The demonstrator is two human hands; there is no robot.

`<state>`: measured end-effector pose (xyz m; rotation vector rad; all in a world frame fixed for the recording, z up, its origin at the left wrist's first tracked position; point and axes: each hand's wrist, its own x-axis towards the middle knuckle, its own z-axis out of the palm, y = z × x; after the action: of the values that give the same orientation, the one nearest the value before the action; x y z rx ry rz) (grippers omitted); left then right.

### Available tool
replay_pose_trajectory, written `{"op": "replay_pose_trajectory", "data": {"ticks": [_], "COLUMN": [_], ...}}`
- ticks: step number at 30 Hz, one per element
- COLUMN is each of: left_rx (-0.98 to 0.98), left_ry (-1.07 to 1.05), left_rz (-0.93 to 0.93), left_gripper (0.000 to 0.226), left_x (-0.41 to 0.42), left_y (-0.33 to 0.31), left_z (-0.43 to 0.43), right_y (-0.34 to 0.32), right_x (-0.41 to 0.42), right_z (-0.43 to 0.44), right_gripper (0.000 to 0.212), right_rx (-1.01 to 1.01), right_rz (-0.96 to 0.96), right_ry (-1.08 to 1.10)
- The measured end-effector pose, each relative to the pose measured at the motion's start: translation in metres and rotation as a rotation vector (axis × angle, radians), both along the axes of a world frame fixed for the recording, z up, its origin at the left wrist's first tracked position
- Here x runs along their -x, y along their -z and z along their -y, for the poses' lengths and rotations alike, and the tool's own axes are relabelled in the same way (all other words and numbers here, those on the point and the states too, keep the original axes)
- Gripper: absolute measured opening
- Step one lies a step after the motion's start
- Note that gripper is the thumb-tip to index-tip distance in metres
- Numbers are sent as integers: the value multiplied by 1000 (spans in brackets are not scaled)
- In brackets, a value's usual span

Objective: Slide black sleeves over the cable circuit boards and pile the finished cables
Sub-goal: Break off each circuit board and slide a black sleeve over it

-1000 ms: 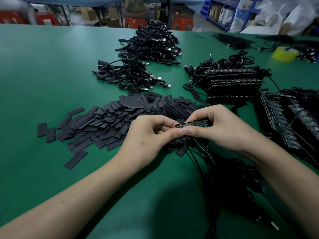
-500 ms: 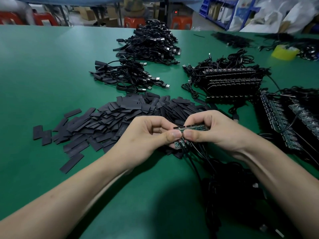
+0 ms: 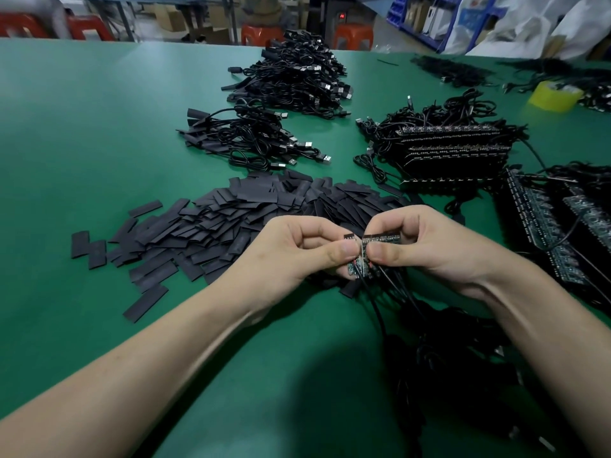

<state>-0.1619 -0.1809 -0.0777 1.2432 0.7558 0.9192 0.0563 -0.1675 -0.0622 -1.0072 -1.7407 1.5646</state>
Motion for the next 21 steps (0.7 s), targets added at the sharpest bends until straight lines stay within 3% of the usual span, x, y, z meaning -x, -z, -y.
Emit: {"op": "replay_pose_trajectory", "data": {"ticks": [5, 8, 11, 14, 15, 18, 21], "left_rx": [-69, -222, -320, -345, -381, -570, -683], "left_ry": [-100, -185, -248, -242, -286, -511, -552], "left_rz": [-71, -140, -156, -162, -239, -714, -1033], "left_gripper": [11, 14, 19, 24, 23, 17, 14], "left_x": [8, 7, 4, 11, 17, 44, 64], "left_y": [-4, -10, -18, -25, -25, -18, -9], "left_z": [5, 11, 12, 7, 3, -16, -26], "right_y": [-20, -29, -27, -27, -29, -40, -63], "right_x": [-20, -9, 14, 25, 26, 21, 8], "right_z": [-2, 10, 22, 28, 30, 33, 26], "right_gripper": [29, 44, 39, 29, 28, 25, 25], "right_rx": [-310, -586, -653, -427, -337, -166, -259], "right_rz": [598, 663, 609, 375, 239, -110, -260], "right_ry": [114, 162, 93, 35, 24, 70, 167]}}
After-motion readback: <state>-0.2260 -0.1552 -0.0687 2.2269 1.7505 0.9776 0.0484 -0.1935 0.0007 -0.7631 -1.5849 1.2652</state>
